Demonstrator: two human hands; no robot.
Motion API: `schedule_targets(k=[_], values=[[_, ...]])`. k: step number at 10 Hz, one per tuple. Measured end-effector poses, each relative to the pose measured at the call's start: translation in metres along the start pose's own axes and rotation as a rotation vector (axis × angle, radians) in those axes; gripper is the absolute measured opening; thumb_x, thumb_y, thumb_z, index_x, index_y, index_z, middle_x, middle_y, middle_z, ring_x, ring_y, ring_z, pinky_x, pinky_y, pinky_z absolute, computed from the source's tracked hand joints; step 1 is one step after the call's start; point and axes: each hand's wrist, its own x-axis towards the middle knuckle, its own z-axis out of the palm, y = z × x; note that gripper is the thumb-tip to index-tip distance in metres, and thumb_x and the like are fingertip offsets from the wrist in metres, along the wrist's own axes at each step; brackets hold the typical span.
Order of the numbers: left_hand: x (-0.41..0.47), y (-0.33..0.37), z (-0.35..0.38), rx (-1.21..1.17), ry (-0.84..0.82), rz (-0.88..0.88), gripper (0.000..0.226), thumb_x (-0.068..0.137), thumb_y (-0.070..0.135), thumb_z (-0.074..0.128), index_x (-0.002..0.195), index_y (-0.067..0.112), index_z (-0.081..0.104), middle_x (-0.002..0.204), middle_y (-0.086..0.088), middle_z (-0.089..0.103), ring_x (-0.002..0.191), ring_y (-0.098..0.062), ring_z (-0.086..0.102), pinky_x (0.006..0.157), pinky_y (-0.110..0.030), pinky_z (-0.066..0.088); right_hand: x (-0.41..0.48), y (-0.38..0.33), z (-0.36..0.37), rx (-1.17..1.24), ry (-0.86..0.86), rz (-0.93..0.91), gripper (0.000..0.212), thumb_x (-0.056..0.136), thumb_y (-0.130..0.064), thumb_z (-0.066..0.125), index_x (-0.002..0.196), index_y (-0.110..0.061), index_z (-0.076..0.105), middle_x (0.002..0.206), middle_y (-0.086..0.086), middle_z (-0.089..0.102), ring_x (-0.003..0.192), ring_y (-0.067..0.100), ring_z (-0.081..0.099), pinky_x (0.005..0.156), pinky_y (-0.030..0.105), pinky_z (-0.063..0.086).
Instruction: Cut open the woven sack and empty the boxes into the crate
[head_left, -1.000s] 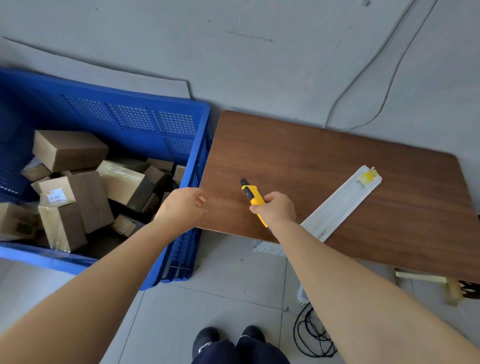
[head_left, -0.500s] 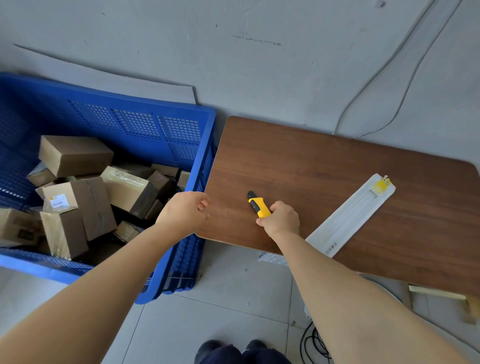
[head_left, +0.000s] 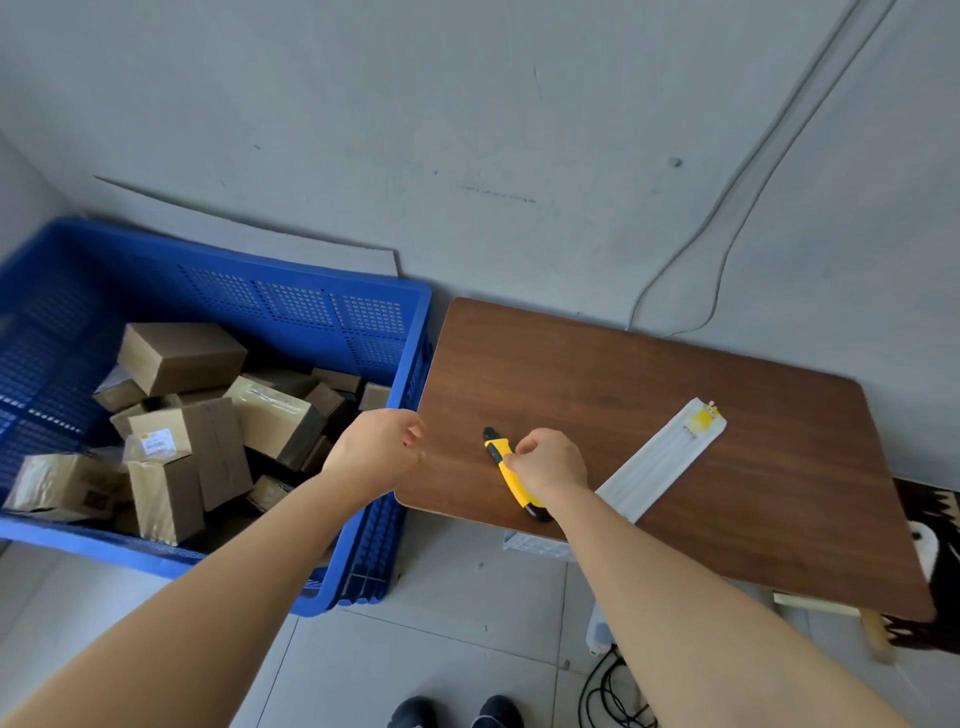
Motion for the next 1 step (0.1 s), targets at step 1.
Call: schedule_targets(k=[1], values=[[-0.016, 0.0152, -0.0242, -0.031, 0.012, -0.022, 0.028, 0.087, 0.018, 0.062, 0.115, 0.018, 0.064, 0.11, 0.003, 0.066, 0.099, -0.012, 0.06, 0.083, -0.023, 0.044, -0.018, -0.0189, -0.023, 0.029, 0.005, 0.004, 0.018, 0.086, -0.031, 0.065, 0.101, -0.02, 0.068, 0.109, 0.0, 0.067, 0.089, 0.017, 0.056, 0.072, 0.027, 0.046]])
